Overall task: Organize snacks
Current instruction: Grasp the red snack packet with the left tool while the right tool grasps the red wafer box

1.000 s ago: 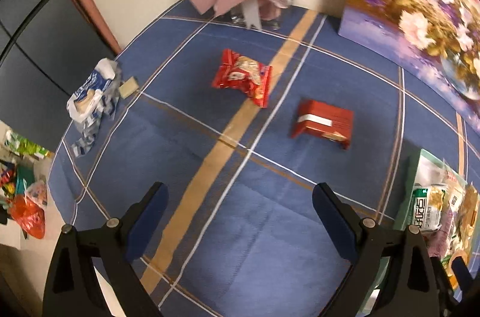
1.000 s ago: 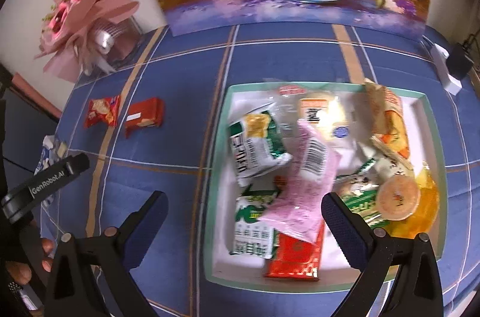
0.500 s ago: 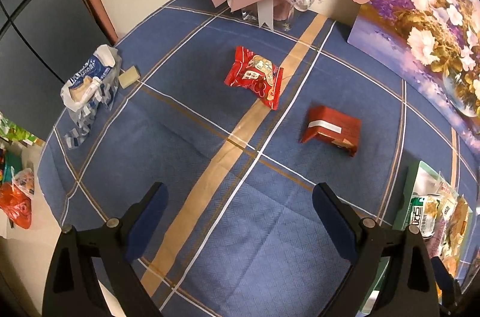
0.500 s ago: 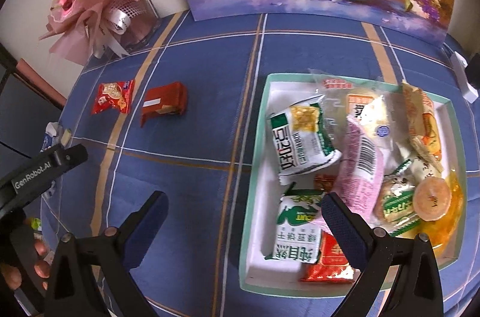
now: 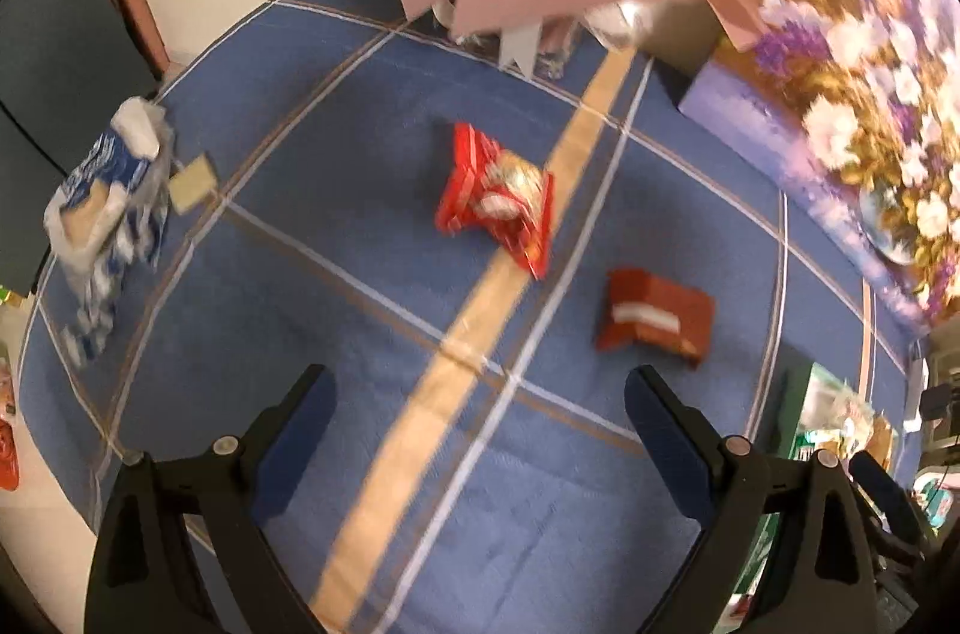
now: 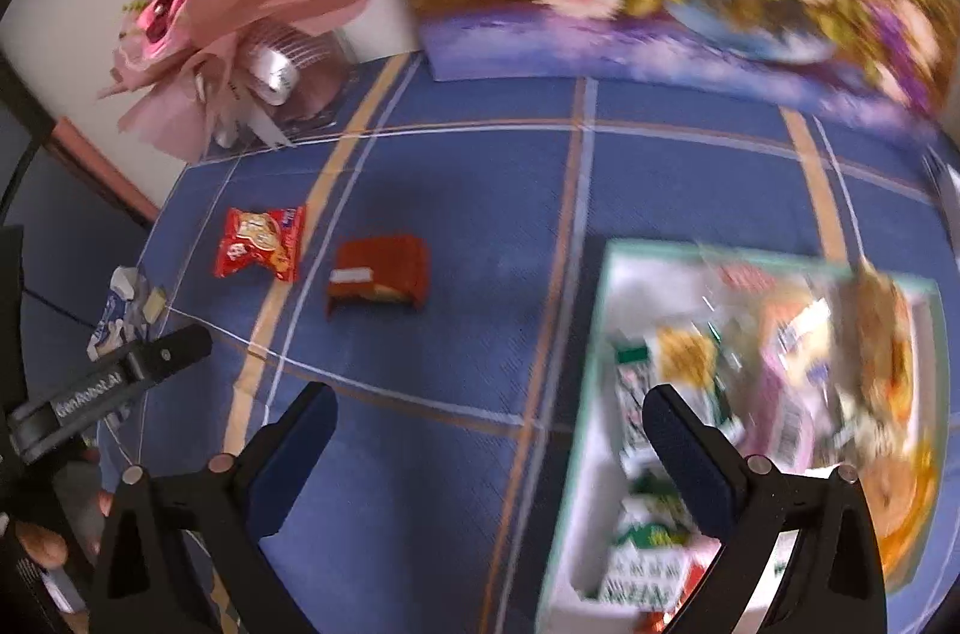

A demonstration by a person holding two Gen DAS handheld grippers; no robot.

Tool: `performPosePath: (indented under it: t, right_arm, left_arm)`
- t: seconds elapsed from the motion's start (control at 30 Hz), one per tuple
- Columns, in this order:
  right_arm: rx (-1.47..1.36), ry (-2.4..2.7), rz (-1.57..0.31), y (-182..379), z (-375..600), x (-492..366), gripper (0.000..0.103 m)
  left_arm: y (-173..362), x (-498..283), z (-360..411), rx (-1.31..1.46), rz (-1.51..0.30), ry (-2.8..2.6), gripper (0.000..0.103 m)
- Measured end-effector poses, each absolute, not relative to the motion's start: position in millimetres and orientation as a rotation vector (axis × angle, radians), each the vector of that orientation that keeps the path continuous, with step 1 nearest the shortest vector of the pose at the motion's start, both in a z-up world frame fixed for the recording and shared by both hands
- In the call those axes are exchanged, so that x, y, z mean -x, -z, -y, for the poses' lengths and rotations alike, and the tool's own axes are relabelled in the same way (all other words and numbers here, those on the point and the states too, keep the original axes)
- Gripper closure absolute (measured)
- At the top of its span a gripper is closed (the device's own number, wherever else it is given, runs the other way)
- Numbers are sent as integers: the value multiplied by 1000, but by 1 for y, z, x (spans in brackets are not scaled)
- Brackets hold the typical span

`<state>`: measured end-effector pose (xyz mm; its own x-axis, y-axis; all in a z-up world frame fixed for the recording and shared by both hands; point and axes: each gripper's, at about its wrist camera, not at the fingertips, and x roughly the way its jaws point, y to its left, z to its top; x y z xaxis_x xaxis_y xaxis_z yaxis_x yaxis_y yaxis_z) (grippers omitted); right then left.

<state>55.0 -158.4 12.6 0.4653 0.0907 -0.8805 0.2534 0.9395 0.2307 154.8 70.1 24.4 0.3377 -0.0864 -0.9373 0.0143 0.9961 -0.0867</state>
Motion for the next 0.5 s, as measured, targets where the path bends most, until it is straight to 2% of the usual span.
performPosePath:
  t: [0.23, 0.5]
  right_arm:
    - [-283, 64, -1198, -2, 132, -121, 0]
    - [-296, 43, -1342, 43, 98, -177, 0]
  left_arm:
    - [-16, -213, -86, 134, -1297, 105, 6]
    - [27, -258, -67, 109, -1377, 148, 6]
